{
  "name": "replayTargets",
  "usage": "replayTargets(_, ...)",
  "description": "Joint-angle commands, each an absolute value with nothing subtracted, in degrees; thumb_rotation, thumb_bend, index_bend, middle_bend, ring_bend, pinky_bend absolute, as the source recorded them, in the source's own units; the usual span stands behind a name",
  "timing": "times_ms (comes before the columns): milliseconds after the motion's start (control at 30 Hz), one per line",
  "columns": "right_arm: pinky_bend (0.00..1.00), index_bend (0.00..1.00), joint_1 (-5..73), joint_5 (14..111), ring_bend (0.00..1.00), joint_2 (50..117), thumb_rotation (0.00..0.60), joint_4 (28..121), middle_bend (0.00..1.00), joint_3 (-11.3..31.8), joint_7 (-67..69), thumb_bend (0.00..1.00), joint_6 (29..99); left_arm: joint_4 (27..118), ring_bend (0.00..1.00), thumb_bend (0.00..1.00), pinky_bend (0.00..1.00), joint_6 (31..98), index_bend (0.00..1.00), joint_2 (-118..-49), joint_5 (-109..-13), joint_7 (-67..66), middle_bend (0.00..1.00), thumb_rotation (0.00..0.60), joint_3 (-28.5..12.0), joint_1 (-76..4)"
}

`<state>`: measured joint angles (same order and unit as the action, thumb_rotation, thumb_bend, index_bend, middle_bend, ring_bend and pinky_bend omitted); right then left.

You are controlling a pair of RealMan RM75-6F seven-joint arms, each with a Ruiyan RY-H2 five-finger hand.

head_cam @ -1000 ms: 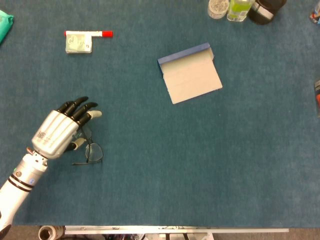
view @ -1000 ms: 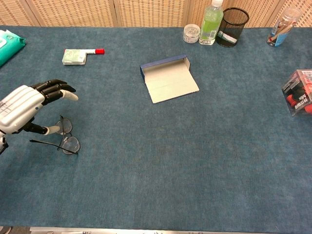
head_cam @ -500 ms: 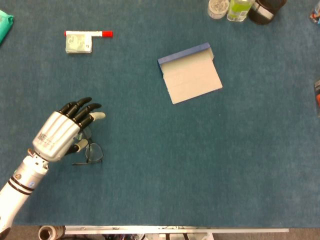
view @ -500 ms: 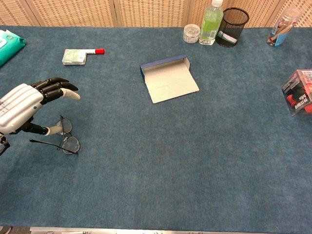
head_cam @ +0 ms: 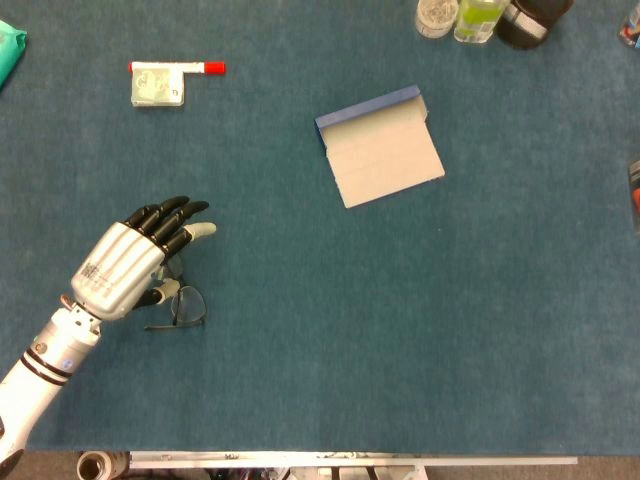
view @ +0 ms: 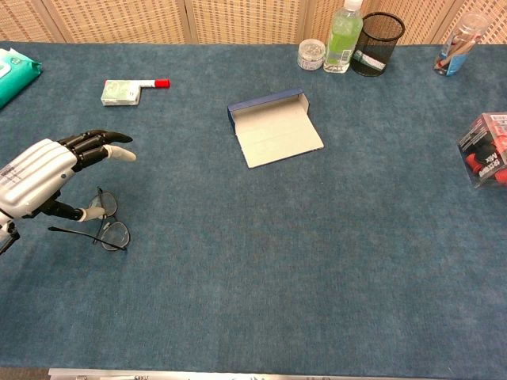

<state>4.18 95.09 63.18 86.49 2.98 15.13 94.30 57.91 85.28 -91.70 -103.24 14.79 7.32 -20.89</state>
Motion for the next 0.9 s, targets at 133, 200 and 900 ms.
replayTargets(133, 0.33, 0.57, 4.19, 95.07, 0.25, 63.23, 0.600, 86.50, 0.46, 3.00, 15.06, 0.34, 94.27, 55.02, 0.10, 0.00, 0.23, 85.63, 0.20, -92.66, -103.41, 17.37, 0.08, 0.600, 7.53, -21.14)
replayTargets(200, 0.33, 0.57, 4.19, 95.06, 0.25, 63.25, 0.600, 86.50, 0.46, 3.00, 15.02, 0.34, 94.26, 54.08, 0.09, 0.00, 0.22, 85.59, 0.19, -92.98, -103.39, 18.16, 0.07, 0.600, 7.66, -21.17)
replayTargets(900, 0.33, 0.57, 4.08, 95.18, 0.25, 63.19, 0.600, 86.52, 0.46, 3.03, 15.17, 0.34, 94.56, 48.04, 0.08, 0.00, 0.20, 83.73, 0.19, -96.39, -102.89, 20.86, 0.06, 0.600, 9.09, -21.08)
